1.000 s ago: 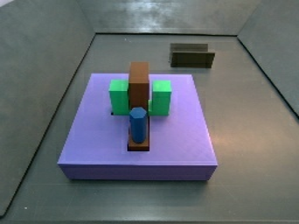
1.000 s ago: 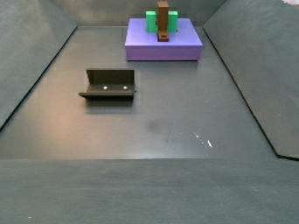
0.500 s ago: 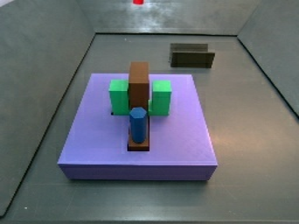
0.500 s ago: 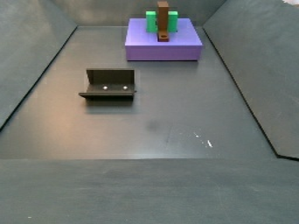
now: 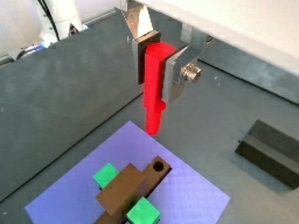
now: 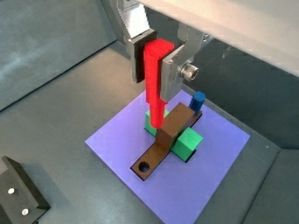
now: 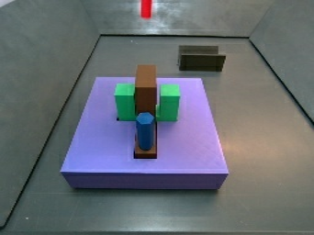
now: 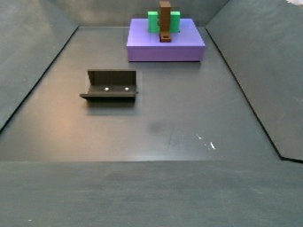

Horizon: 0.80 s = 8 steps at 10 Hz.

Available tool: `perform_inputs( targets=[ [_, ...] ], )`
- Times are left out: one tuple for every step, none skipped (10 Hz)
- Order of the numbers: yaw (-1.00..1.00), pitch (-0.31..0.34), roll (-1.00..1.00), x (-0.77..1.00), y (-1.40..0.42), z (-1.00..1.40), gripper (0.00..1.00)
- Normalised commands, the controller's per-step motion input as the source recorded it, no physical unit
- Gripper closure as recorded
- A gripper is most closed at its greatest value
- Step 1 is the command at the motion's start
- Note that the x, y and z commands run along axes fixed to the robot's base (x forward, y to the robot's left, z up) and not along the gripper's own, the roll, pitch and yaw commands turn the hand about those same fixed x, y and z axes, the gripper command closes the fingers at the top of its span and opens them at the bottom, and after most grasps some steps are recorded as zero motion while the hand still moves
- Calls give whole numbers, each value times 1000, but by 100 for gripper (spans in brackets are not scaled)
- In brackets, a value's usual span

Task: Pick up the red object. Move up. Move to above the board. Insert the red object.
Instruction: Insert the red object.

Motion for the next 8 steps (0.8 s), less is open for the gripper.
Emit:
perform_inputs(
  targets=[
    [-117, 0, 4, 114, 23, -489, 100],
    [-137, 0, 40, 117, 17, -523, 100],
    [-206, 0, 64, 166, 14, -540, 100],
    [-226, 0, 53, 217, 66, -586, 100],
    [-183, 0, 71, 186, 103, -583, 100],
    [-114, 0, 80, 186, 149, -520, 100],
    [-109, 0, 76, 177, 120, -543, 100],
    [-123, 0, 37, 109, 149, -574, 100]
  ],
)
